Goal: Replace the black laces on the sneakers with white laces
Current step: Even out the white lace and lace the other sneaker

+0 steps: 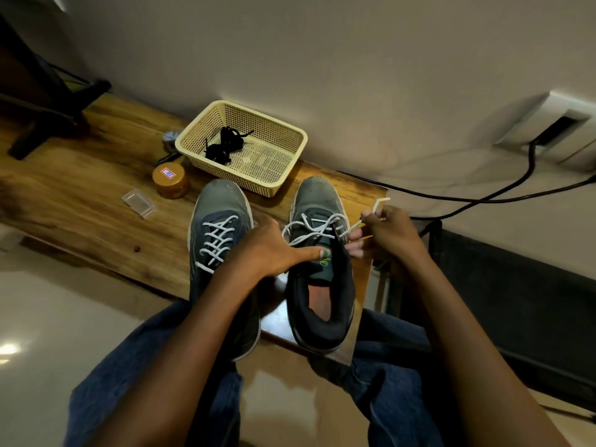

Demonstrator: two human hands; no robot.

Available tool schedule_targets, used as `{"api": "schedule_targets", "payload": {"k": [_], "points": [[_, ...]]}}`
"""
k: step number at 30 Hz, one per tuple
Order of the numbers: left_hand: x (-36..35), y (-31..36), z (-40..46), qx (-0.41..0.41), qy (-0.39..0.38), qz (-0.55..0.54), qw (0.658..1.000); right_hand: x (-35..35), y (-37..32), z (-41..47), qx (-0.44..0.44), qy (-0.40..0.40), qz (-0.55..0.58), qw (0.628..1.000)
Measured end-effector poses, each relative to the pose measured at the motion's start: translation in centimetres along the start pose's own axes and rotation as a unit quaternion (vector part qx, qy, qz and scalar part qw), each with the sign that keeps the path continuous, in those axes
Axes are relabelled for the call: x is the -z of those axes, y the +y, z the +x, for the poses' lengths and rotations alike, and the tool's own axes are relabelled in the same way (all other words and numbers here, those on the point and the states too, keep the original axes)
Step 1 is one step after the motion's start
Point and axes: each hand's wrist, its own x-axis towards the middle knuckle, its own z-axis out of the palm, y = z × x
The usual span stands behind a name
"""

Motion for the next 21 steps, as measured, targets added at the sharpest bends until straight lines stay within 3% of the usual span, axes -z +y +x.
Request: {"api": "schedule_targets", "payload": {"k": [4,9,14,19,21], "points": [[0.1,0.1,-0.1,0.006,-0.012,-0.002,1.0,-0.1,0.2,-0.7,0.023,-0.051,-0.156,0.986],[0.4,0.8,-0.8,0.0,-0.031,0.004,1.0,0.1,-0.4,-0.2,-0.008,0.018,-0.006,1.0],[0.8,0.4,-0.4,-0.002,-0.071,-0.036,0.997,0.0,0.2,-0.6,0.027,-0.043,-0.174,0.983],[0.0,-0.4,1.2,0.004,-0.086,-0.114,0.99,0.0,-0.2,-0.2,-0.001,-0.006,-0.048,0.999],[-0.2,-0.5,1.7,-0.002,-0.066,-0.123,0.99,0.2,-0.2,-0.5,0.003,-0.027,-0.087,0.996]]}}
